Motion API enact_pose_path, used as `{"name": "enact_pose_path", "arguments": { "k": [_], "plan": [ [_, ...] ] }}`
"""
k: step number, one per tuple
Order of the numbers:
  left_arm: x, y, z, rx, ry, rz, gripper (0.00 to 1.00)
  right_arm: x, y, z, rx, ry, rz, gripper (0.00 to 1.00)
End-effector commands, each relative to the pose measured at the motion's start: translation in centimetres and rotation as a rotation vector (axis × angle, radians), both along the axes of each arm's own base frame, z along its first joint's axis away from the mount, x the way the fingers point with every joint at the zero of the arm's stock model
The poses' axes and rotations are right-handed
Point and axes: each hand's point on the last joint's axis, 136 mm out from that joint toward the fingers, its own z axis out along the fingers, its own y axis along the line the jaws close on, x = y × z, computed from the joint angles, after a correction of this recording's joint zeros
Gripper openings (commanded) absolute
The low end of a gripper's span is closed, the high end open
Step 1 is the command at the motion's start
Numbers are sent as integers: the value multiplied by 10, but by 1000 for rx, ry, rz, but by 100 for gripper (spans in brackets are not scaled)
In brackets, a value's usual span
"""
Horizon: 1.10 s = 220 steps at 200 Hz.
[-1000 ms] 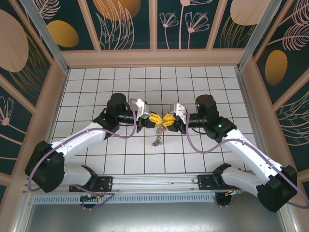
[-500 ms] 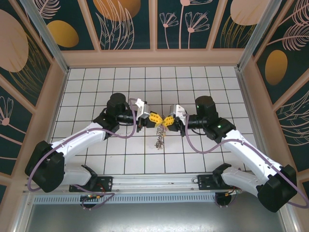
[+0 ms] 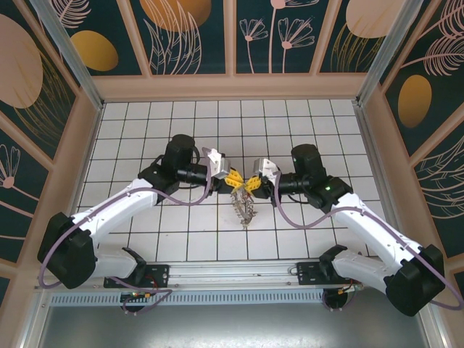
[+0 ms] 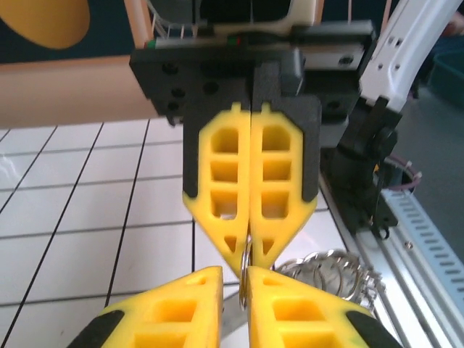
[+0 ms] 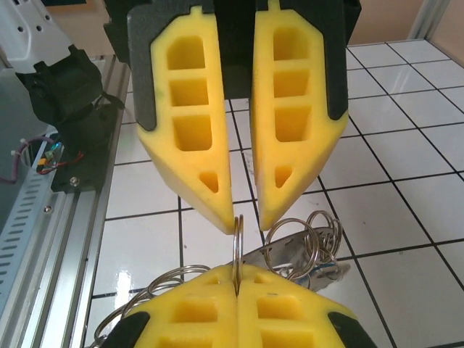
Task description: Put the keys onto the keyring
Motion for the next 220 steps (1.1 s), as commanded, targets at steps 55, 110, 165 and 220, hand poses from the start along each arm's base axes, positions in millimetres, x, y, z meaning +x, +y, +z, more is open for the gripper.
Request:
{"name": "enact_pose_path", "arguments": {
  "k": [55, 110, 165, 220],
  "plan": [
    [-1, -2, -18, 62, 35, -38, 7, 3, 7, 30, 33, -80, 39, 0],
    [-22, 3, 6, -10, -41, -126, 24, 5, 2, 16, -15, -66, 20, 0],
    [-9, 11, 2, 79, -107, -35, 32, 2, 3, 12, -29, -64, 34, 0],
    [-3, -4, 0, 63, 18, -72, 21, 3, 12, 11, -29, -75, 39, 0]
  ]
}}
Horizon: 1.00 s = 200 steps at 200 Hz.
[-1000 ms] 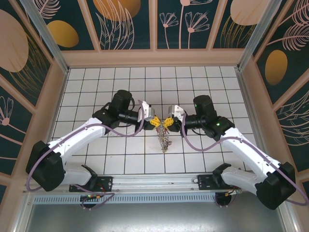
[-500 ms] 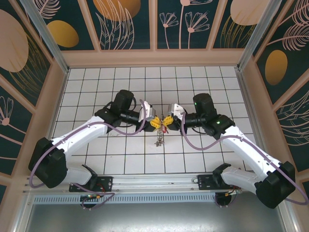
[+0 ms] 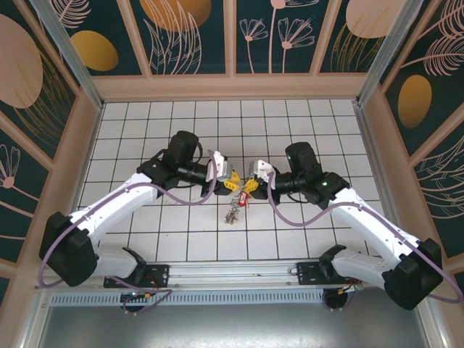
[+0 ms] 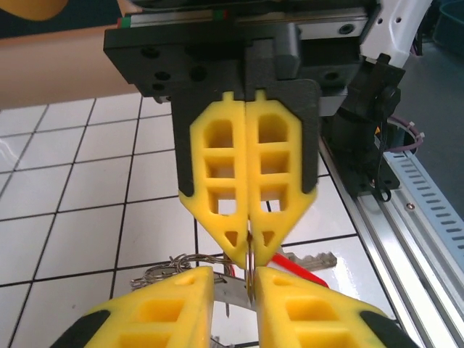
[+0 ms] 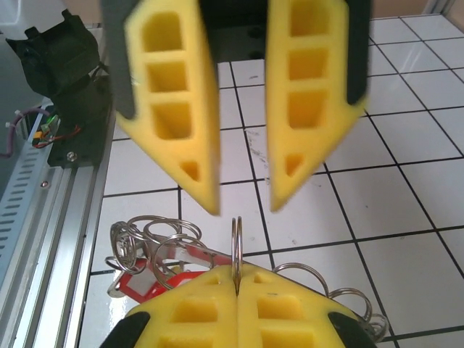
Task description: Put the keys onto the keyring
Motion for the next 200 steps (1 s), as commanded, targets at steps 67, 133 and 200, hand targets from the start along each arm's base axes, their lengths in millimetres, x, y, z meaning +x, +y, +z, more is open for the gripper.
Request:
{"name": "enact_pose_path", "arguments": {
  "k": [67, 133, 200],
  "plan": [
    [-8, -8, -9, 21, 76, -44, 13, 9, 11, 26, 71, -85, 11, 0],
    [-10, -15, 34, -113, 62, -73, 0, 8, 7, 23, 66, -83, 4, 8],
    [-23, -14, 58, -263, 68, -125, 0, -4, -11, 27, 92, -78, -21, 21]
  ]
}}
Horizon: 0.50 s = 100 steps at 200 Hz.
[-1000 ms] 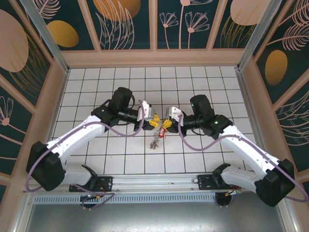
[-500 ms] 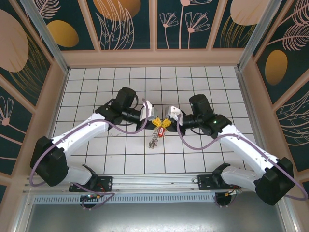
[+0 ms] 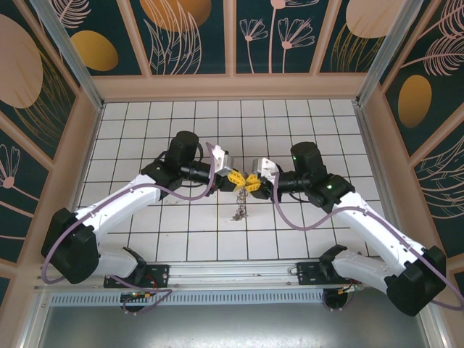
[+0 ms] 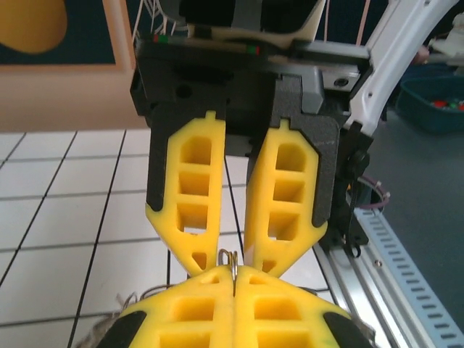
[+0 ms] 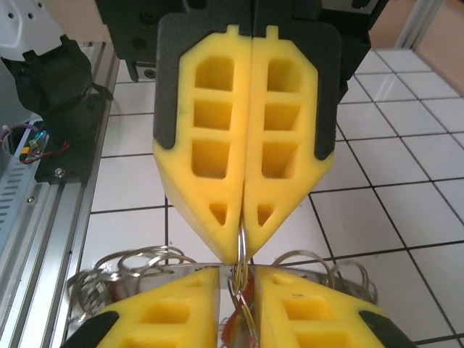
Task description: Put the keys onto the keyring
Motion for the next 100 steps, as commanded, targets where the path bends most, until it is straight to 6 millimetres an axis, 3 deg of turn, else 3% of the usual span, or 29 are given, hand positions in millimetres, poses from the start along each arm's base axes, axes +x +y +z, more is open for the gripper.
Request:
{"name": "enact_pose_path", "arguments": {
  "k": [1, 70, 100],
  "plan": [
    [-15, -1, 34, -129, -55, -81, 0, -6, -5, 4, 29, -7, 5, 21],
    [-16, 1, 38, -223, -27, -56, 0, -9, -10, 17, 69, -32, 0, 21],
    [-18, 3, 38, -249, -36, -51, 0, -11, -7, 18, 88, -15, 32, 13]
  ]
}}
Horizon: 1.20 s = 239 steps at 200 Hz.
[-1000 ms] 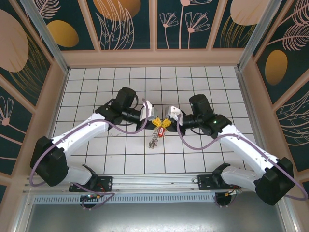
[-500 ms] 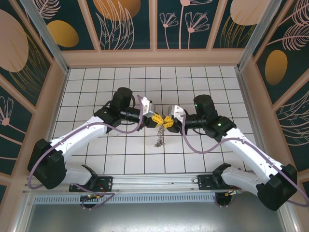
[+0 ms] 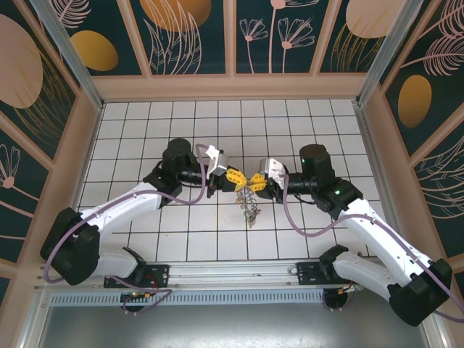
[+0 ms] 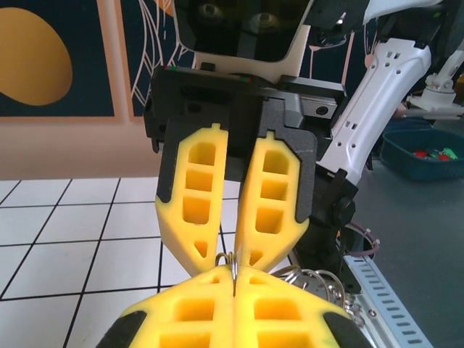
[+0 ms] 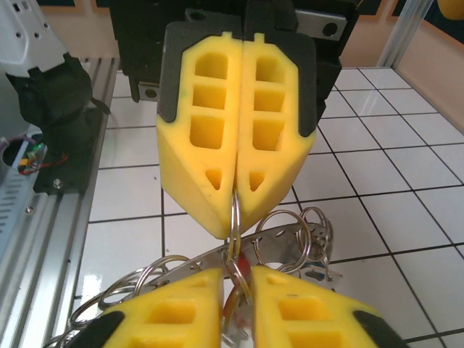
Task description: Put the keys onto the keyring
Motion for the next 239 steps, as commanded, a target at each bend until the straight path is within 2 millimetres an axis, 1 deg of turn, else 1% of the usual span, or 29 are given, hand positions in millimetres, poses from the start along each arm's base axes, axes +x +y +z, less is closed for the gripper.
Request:
{"name": "enact_pose_path", "arguments": {
  "k": [1, 38, 48, 64, 118, 130, 143, 157, 189, 217, 239],
  "plan": [
    [-12, 3, 29, -102, -79, -34, 0, -7, 3, 7, 46, 3, 52, 13],
    [-13, 5, 29, -126, -90, -32, 0, -5, 8, 8, 64, 9, 71, 17],
    [-15, 5, 29, -133, -90, -38, 0, -3, 10, 10, 70, 8, 73, 16],
    [-14, 4, 29, -140, -88, -36, 0, -4, 12, 11, 75, 15, 90, 12],
    [-12, 4, 32, -192, -75, -15, 0, -3, 20, 11, 92, 24, 117, 12],
    [-12, 3, 29, -187, -65, -13, 0, -3, 20, 12, 97, 14, 115, 14],
    [-13, 2, 25, -185, -58, -15, 0, -2, 19, 15, 104, 4, 108, 19],
    [-12, 1, 22, -183, -50, -13, 0, -3, 18, 19, 112, -9, 107, 20],
    [-13, 1, 15, -166, -40, -10, 0, -5, 16, 25, 122, -22, 108, 10],
    [-12, 1, 7, -136, -35, -5, 0, -6, 14, 26, 125, -27, 105, 11],
    [-12, 1, 4, -123, -22, -4, 0, -7, 14, 27, 126, -28, 109, 5]
  ]
}}
